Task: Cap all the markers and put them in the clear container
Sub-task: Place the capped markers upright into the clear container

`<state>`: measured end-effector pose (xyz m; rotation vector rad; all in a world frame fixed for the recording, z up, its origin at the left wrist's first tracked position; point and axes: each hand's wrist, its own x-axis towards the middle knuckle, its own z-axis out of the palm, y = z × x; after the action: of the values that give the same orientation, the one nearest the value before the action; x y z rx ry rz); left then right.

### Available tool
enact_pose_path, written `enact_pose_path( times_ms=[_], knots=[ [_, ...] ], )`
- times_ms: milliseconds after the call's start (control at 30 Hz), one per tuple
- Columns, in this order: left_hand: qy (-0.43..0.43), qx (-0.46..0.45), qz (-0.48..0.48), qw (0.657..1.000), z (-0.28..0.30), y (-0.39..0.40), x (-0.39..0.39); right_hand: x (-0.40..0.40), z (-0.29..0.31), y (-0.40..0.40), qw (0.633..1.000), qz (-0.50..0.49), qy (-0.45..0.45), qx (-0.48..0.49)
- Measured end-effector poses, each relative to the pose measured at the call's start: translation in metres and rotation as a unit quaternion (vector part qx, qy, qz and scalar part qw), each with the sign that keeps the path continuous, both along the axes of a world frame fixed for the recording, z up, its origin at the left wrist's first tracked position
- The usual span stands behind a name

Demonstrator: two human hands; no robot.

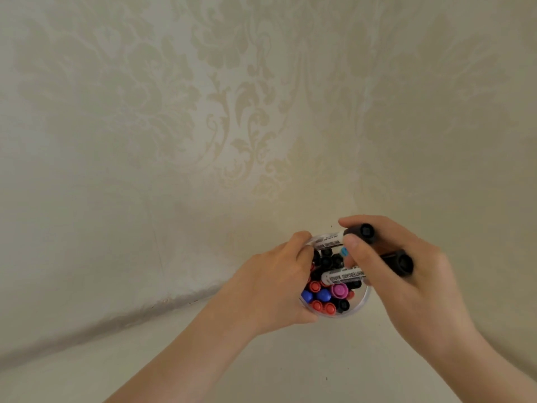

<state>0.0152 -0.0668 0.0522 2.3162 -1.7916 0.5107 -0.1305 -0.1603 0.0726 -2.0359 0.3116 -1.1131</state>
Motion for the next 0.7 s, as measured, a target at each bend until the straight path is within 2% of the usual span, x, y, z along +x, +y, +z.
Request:
enact_pose_path(
  times_ms=[100,167,267,367,467,633,700],
  knots=[
    [-0.007,-0.010,-0.007,1.000,-0.001,-0.002,-0.005,0.005,-0.001,-0.003,0.999,-0.012,0.029,0.011],
    [-0.017,-0.010,-0.017,1.000,-0.004,-0.004,-0.007,0.012,-0.001,-0.010,0.997,0.000,0.054,0.053],
    [-0.015,-0.005,-0.024,1.000,-0.004,-0.006,-0.007,0.016,0.003,-0.016,0.987,0.047,0.097,0.119],
    [-0.004,-0.003,-0.006,1.000,0.000,-0.007,-0.005,0.013,0.006,-0.014,0.976,0.111,0.075,0.174],
    [-0.013,0.001,0.003,1.000,0.002,-0.006,-0.004,0.015,0.003,-0.019,0.986,0.049,0.025,0.159],
    [-0.016,-0.001,-0.028,0.999,-0.006,-0.008,-0.006,0.030,0.002,-0.023,0.985,-0.020,0.136,0.103],
    [-0.008,-0.014,-0.031,0.999,-0.006,-0.010,-0.005,0.032,0.002,-0.023,0.986,-0.040,0.141,0.078]
  ],
)
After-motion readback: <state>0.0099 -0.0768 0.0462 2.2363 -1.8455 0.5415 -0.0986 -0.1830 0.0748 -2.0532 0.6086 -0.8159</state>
